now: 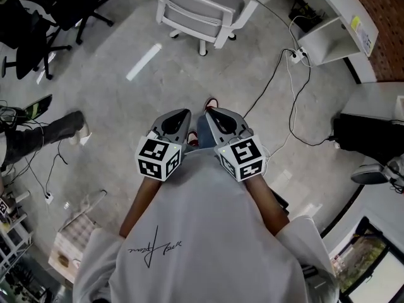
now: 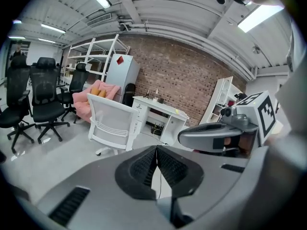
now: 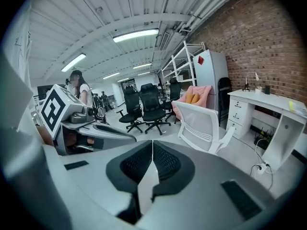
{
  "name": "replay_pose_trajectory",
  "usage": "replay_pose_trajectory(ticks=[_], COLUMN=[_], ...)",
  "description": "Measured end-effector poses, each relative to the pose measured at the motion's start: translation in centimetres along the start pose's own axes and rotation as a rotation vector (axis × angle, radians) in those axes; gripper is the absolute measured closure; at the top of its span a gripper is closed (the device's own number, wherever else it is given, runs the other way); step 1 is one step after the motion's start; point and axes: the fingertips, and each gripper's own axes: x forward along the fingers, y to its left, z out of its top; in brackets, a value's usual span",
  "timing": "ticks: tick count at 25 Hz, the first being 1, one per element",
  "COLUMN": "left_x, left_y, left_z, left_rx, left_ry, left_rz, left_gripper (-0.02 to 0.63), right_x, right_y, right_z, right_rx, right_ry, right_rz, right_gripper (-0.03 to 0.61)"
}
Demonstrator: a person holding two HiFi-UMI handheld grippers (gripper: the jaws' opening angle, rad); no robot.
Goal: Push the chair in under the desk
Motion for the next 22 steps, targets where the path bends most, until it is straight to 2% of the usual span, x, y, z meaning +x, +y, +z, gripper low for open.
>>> replay_pose_trajectory(ticks=[11,22], left_x=[6.4,12.1], left_y=[2.2,3.2], left_z=[6.0,11.8], left_rx=[0.008,0.042], left_ry=[-0.015,-0.031], left_rz=[-0.001,0.034], left_gripper=[0.607,0.607], right_x=[3.3,6.1], right_y=[-7.7,-14.3], right_z=[3.8,8.0], right_rx=[0.021,0.048], right_ry=[-0.012,-0.057], right_rz=[0.008,0.007], right_gripper=[0.551,0.551])
